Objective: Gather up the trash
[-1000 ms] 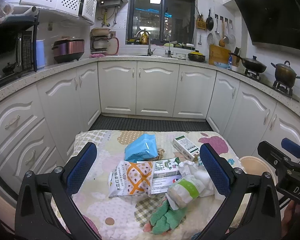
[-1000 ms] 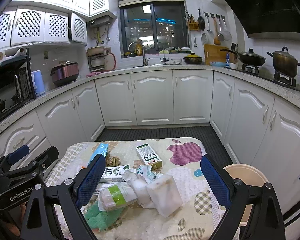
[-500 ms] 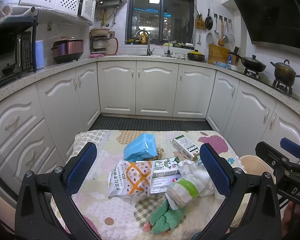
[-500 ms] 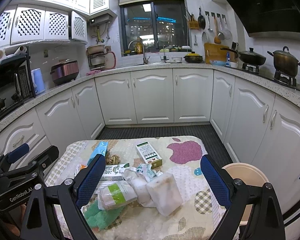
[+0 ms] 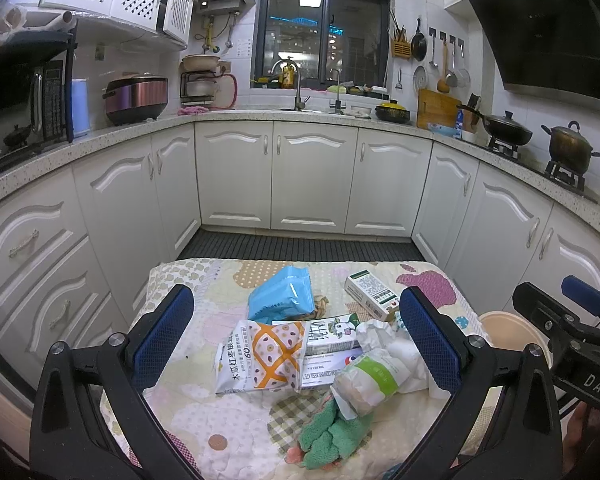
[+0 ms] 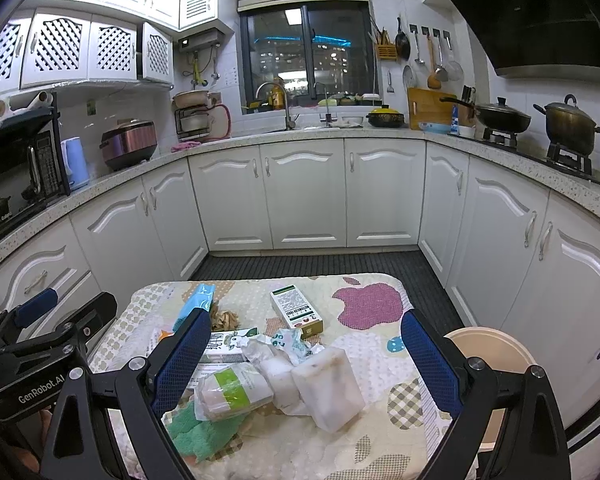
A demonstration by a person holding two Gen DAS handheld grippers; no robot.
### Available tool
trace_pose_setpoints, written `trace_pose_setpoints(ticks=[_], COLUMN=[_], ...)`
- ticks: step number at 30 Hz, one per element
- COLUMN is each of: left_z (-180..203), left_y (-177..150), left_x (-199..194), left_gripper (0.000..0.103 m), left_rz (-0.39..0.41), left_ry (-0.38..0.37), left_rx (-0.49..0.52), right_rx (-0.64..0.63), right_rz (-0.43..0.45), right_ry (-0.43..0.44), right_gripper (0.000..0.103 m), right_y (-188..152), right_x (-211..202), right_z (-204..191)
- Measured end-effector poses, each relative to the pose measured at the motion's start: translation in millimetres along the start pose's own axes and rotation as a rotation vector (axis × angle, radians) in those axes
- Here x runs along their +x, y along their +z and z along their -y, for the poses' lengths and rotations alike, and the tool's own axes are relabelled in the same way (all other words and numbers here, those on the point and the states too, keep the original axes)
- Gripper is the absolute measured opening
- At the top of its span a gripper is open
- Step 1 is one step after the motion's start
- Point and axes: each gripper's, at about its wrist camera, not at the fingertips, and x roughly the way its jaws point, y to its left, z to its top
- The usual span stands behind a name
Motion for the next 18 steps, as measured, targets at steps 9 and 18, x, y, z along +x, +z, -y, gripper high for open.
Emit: trace_pose_setpoints(ticks=[9,18], left_z=[3.8,3.6], left_y=[-1.4,-1.6], left_x=[0.5,3.7], left_gripper=[0.102,0.102], left_rz=[-0.006,-0.013], left_ry=[-0.002,-0.004], left_rx=[-0.003,-0.013], right_rx=[0.033,0.025], right_rz=[0.025,0.0], right_ry=[0.014,0.004], right_gripper=[0.095,0.095], right_y=[0.1,0.5], right_x=[0.8,3.4], right_z=[0.8,0.3])
